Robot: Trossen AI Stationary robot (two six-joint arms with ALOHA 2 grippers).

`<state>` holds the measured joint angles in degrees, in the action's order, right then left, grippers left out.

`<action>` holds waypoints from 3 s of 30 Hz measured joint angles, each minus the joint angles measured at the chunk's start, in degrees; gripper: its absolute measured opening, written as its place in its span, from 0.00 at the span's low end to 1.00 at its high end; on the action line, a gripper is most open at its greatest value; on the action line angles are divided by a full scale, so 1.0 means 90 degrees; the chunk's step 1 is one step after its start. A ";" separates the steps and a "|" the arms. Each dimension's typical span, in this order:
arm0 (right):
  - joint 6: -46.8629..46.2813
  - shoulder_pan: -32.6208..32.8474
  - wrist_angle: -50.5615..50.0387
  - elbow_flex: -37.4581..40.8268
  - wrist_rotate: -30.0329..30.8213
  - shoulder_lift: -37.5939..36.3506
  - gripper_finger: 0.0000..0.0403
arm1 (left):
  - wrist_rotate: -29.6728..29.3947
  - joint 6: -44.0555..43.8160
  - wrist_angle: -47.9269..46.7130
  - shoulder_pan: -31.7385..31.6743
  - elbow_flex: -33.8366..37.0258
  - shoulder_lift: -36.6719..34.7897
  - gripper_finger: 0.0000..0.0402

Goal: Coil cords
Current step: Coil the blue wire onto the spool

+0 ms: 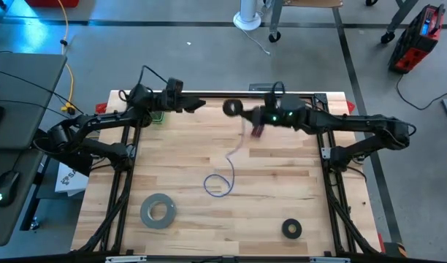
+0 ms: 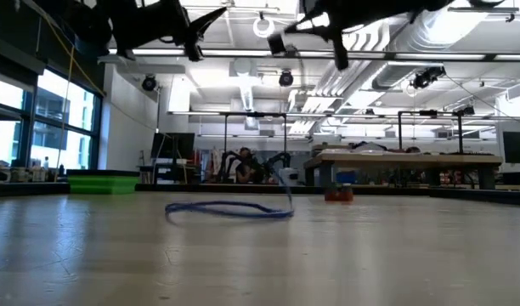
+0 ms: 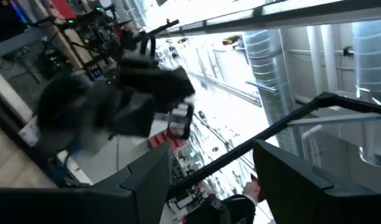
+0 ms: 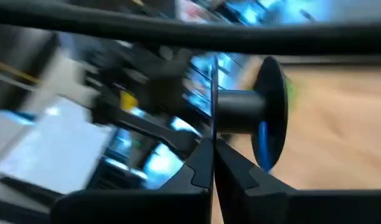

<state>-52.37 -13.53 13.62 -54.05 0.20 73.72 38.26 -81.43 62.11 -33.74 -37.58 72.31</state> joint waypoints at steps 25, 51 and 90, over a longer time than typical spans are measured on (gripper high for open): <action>0.4359 0.0168 -0.1507 -0.1830 -0.2080 0.0005 0.00 | -0.0089 0.4717 -0.5358 0.0148 -0.3387 -0.0588 0.54; 0.5655 0.0116 -0.2008 -0.3073 -0.1496 0.0287 0.00 | -0.1582 0.8011 -0.5641 0.1587 -0.3436 -0.0559 0.54; 0.5533 0.0225 -0.1485 -0.3071 -0.1478 0.0572 0.00 | -0.3002 0.8619 -0.5439 0.2096 -0.3432 -0.0297 0.35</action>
<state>-2.57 -11.51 0.25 -81.69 -13.10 78.87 11.25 -3.86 13.16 -14.87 -68.47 69.64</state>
